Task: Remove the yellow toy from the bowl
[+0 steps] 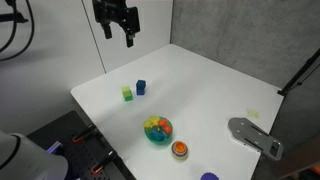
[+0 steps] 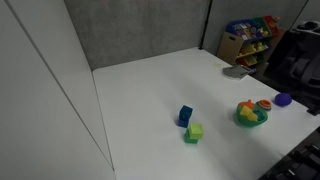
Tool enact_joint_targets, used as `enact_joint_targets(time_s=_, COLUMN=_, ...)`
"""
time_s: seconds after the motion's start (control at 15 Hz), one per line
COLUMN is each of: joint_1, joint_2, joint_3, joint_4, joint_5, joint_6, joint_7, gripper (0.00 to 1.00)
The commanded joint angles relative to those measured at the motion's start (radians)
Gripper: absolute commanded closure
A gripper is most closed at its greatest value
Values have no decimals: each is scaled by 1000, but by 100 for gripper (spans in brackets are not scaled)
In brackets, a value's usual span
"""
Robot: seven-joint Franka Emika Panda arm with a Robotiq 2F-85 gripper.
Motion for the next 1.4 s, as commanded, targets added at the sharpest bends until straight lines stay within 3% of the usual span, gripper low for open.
enact_joint_targets(time_s=0.0, joint_1=-2, joint_2=0, joint_3=1, joint_4=2, joint_5=1, joint_6=-1, joint_7=0, gripper=0)
enact_joint_targets(time_s=0.27, joint_1=-8, joint_2=34, joint_3=5, joint_4=-20, joint_5=-13, joint_6=56, joint_7=16, gripper=0)
enact_joint_targets(time_s=0.87, joint_1=-50, joint_2=234, joint_3=0, joint_4=-150, joint_5=-65, joint_6=344, joint_7=64, gripper=0)
enact_joint_targets(time_s=1.33, joint_1=-93, joint_2=427, joint_3=1, joint_4=-223, joint_5=-135, joint_6=568, joint_7=224, gripper=0)
